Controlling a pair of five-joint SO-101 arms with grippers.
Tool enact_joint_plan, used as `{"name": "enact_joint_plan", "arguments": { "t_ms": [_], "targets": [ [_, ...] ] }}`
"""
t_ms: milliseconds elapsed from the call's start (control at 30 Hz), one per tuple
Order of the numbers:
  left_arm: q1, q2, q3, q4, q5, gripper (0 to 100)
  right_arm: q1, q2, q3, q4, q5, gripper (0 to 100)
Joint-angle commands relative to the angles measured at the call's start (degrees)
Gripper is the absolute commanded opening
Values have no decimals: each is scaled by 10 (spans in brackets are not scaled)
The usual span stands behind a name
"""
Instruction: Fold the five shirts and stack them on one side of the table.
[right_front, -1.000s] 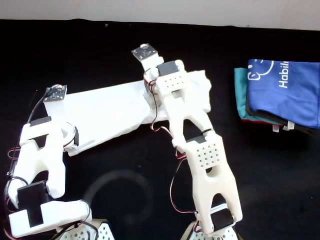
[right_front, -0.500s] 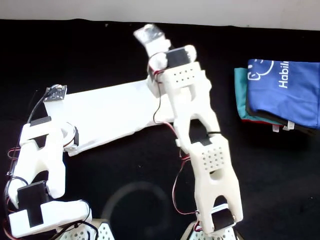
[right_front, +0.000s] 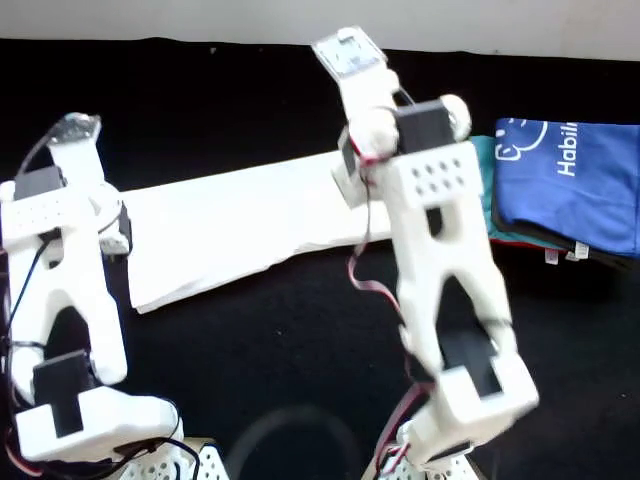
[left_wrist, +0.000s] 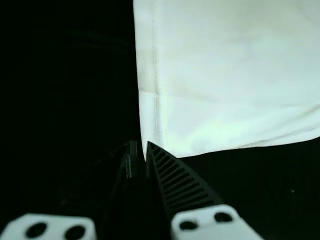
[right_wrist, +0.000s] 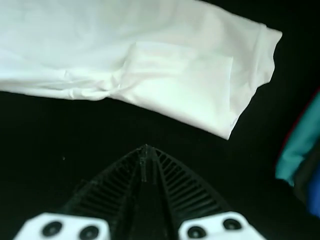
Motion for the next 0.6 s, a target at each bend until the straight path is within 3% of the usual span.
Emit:
{"name": "enact_joint_plan", "arguments": {
  "t_ms": [0,300,567],
  "targets": [
    [-2,39,-58,23,40,203,7,-157,178,-15,-2,9],
    [-6,240,-170,22,74,210,73,-362,499,-141,17,9],
    [-29,359,-285,24,71,210,82,-404,553,-145,77,9]
  ]
}}
